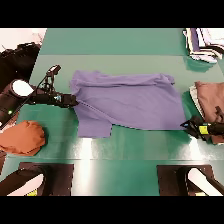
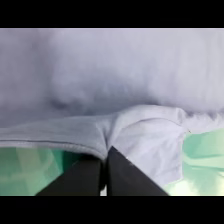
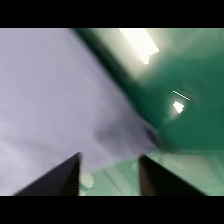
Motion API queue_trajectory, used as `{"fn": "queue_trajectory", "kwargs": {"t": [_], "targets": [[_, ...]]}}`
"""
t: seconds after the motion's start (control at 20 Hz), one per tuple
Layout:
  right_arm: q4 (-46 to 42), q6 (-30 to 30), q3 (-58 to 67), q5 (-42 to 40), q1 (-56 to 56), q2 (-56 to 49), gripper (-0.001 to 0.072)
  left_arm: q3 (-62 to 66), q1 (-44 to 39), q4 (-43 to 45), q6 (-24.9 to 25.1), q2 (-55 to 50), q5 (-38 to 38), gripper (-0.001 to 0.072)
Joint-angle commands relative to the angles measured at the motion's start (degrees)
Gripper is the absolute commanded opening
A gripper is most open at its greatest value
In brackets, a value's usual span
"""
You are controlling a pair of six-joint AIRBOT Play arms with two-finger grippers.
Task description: Fold the shirts.
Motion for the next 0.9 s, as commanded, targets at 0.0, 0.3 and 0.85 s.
{"fn": "queue_trajectory", "kwargs": {"t": [0.0,0.3,0.85], "targets": [[0.33,0.07,3.61,-3.82,6.29,-5.42,0.0304,0.07,-0.02,0.09,0.04,0.04,-1.44,0.0022],[-0.22,-0.46,10.97,-3.17,11.02,-2.19,0.0013,4.50,0.04,6.16,-4.44,2.97,-3.50,0.0021],[-0.31,-1.46,59.95,2.36,10.86,14.49,0.0013,63.32,0.02,19.74,-6.62,13.31,-10.43,0.0021]]}}
